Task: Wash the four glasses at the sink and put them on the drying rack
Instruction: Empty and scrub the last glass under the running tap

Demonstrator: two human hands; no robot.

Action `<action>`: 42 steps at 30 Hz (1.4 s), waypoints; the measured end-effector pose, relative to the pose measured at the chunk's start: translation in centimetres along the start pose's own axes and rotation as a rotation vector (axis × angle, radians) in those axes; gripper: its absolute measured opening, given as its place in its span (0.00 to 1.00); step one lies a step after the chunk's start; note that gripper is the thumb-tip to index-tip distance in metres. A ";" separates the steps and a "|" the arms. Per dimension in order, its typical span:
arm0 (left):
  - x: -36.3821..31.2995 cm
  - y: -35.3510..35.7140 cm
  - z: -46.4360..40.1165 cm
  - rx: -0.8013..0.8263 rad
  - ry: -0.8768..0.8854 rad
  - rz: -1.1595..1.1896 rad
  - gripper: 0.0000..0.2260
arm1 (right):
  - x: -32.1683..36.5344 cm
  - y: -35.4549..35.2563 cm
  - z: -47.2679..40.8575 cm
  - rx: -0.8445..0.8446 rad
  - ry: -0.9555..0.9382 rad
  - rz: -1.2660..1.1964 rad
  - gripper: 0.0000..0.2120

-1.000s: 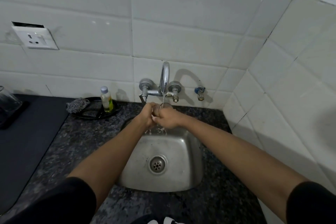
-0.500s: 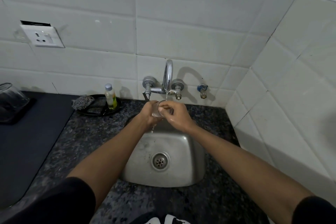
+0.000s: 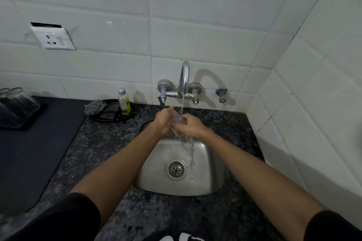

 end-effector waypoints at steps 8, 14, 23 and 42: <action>-0.8 -0.9 -0.6 -0.108 0.107 -0.044 0.14 | -0.6 1.1 -1.0 0.005 0.127 -0.310 0.19; -2.5 -2.4 -2.7 -0.309 0.305 -0.462 0.14 | -1.9 1.8 -1.6 0.035 0.159 -0.425 0.20; -4.4 -2.0 -3.9 -0.296 0.547 -0.980 0.08 | -2.5 1.5 -2.1 -0.016 0.014 -0.419 0.25; -5.1 -0.5 -2.2 -0.200 0.599 -1.266 0.07 | 0.5 -1.3 -0.3 -0.185 -0.327 -0.184 0.28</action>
Point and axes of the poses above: each hand's wrist, its own z-axis away from the middle knuckle, its own y-axis out of the palm, x = y × z, the point moved 3 cm from there along -z, towards the middle knuckle, and after that the axes turned 13 degrees about y, right-handed, at the moved point
